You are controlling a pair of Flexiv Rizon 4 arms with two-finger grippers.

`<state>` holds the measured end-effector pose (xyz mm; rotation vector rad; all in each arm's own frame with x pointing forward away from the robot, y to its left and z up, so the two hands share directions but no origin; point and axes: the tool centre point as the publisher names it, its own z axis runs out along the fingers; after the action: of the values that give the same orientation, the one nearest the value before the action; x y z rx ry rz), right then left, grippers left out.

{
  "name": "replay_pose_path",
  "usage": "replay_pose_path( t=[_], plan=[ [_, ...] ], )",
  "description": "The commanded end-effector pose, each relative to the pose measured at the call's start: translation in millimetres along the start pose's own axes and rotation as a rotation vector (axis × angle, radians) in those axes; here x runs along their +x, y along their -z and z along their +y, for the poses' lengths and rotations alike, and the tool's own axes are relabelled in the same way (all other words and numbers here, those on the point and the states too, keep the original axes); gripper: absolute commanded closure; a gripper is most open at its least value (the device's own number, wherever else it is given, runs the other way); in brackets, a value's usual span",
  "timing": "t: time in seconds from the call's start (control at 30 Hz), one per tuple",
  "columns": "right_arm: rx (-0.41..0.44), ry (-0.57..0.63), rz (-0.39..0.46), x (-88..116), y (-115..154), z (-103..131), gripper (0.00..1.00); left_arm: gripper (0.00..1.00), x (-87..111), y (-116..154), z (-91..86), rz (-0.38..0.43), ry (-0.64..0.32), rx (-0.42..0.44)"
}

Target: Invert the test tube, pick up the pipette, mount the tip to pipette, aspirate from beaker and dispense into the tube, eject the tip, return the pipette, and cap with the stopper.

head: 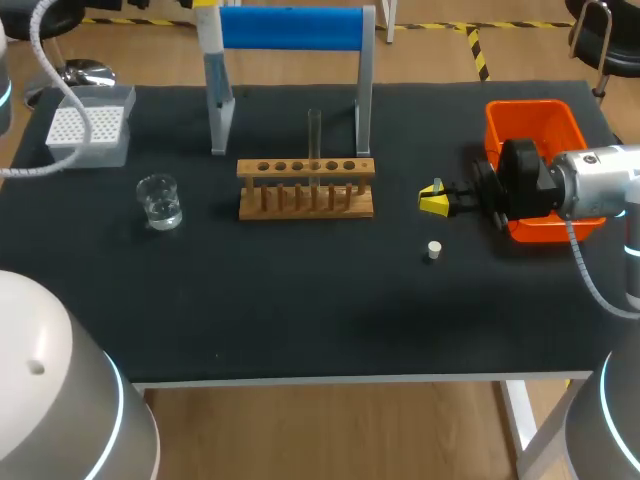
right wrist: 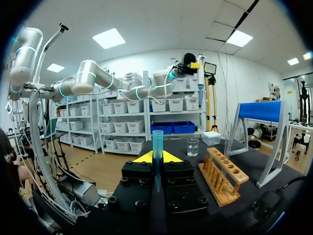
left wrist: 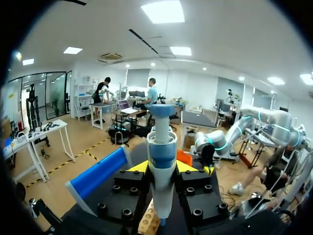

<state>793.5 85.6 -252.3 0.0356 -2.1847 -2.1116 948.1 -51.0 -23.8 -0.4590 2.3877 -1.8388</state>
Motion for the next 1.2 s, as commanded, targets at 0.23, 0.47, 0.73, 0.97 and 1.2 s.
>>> replay_pose_path(
  t=[0.23,0.47,0.73,0.97,1.2],
  plan=[
    [0.003,0.0,-0.003,1,0,1,1.0,1.0,70.8,-31,-11.0,-0.017,-0.025,0.056],
    [0.003,0.0,-0.003,1,0,1,1.0,1.0,99.6,-53,-16.9,0.002,-0.037,0.057],
    [0.003,0.0,-0.003,1,0,1,1.0,1.0,119.0,-66,-25.7,-0.014,-0.086,0.058],
    [0.003,0.0,-0.003,1,0,1,1.0,1.0,131.7,-76,-25.1,-0.001,-0.086,0.04],
    [0.003,0.0,-0.003,1,0,1,1.0,1.0,139.2,-79,-26.6,0.016,-0.081,0.037]
  ],
)
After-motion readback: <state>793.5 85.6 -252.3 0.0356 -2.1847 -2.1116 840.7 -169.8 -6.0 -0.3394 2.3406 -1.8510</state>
